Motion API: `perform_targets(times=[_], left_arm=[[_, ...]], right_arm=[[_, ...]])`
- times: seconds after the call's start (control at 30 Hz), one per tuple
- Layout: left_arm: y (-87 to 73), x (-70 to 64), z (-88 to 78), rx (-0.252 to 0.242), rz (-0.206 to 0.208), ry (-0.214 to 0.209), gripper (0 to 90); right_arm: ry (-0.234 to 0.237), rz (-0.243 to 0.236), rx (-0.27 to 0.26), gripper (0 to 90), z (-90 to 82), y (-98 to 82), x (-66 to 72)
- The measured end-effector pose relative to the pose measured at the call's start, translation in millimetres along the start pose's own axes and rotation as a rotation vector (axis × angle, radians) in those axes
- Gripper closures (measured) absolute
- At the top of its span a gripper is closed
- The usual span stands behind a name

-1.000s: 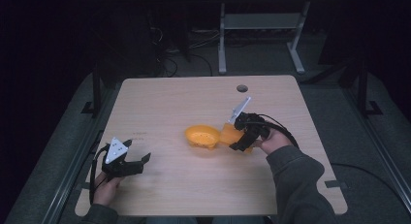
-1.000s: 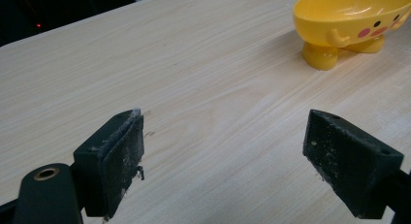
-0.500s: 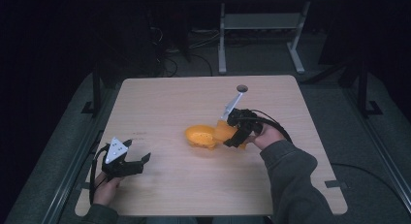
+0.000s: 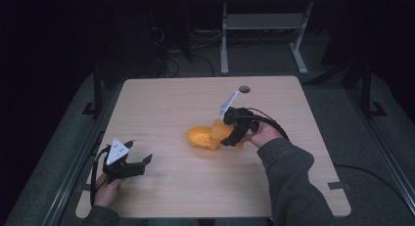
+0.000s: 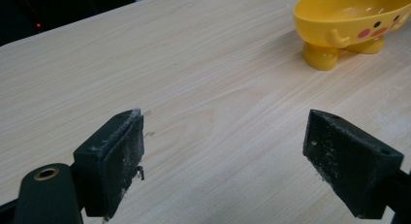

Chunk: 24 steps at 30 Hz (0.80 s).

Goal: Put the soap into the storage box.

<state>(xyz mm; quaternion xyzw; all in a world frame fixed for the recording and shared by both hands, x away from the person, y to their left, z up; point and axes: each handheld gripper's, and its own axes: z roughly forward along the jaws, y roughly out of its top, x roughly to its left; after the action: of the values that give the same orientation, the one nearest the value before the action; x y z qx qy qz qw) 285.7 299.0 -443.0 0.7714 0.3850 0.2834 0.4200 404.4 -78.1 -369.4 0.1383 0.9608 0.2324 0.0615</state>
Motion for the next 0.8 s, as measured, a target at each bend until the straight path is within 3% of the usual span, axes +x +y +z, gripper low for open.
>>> perform_targets(times=[0.8], left_arm=[[0.0,0.1,0.2,-0.005,-0.006,0.002,14.0]], right_arm=[[0.027,-0.038,-0.012,20.3,10.7,28.2,-5.3]])
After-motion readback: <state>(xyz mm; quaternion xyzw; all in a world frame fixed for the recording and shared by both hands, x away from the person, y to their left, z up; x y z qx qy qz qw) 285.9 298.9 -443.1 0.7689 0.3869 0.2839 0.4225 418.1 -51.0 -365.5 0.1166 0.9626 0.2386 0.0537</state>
